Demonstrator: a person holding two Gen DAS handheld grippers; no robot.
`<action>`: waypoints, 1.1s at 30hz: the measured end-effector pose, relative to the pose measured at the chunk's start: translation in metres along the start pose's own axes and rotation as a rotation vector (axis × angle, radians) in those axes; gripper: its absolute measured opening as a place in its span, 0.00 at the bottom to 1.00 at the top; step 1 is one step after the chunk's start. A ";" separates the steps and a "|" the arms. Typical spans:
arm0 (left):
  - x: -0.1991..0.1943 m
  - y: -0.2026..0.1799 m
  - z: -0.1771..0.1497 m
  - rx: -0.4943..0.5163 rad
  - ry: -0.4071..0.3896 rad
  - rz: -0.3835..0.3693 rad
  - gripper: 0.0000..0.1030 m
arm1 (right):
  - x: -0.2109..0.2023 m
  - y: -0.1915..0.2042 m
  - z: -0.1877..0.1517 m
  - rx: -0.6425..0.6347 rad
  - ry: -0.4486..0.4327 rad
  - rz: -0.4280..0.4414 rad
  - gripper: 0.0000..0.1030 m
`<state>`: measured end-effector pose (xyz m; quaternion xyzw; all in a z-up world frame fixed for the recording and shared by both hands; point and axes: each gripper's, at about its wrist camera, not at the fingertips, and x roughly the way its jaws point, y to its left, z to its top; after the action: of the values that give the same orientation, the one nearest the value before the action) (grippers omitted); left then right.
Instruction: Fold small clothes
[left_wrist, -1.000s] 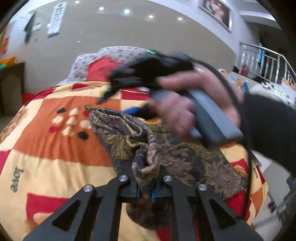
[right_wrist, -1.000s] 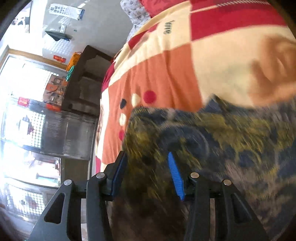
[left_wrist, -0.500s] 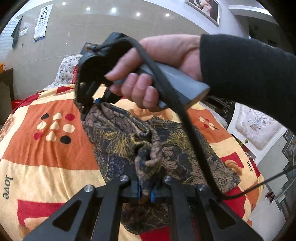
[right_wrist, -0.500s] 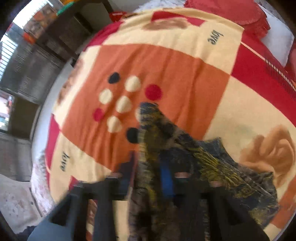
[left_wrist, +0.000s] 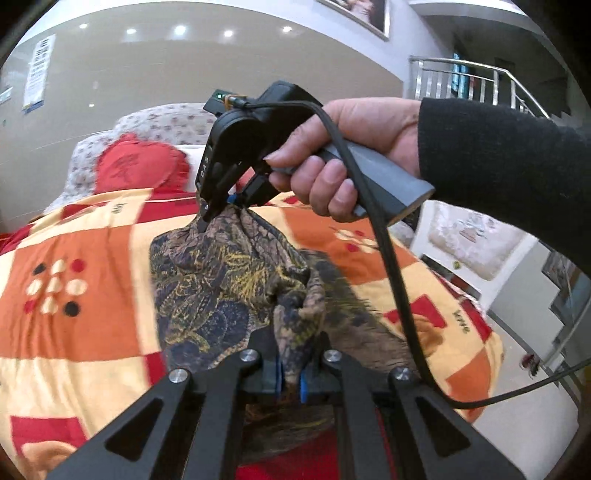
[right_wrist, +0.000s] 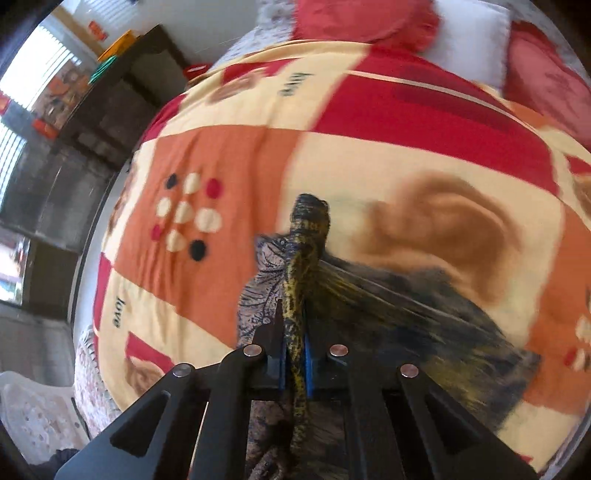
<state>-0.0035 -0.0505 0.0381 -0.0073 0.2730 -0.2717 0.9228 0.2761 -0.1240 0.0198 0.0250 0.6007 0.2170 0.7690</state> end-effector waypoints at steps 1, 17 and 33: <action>0.004 -0.009 0.001 0.013 0.004 -0.012 0.05 | -0.005 -0.010 -0.005 0.007 -0.004 -0.006 0.19; 0.076 -0.112 -0.006 0.105 0.131 -0.129 0.05 | -0.025 -0.121 -0.059 0.026 0.014 -0.124 0.19; 0.063 -0.093 -0.043 0.169 0.256 -0.187 0.25 | -0.043 -0.189 -0.131 0.267 -0.215 -0.079 0.33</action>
<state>-0.0275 -0.1559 -0.0146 0.0796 0.3624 -0.3769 0.8487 0.2033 -0.3401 -0.0339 0.1265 0.5391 0.1008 0.8266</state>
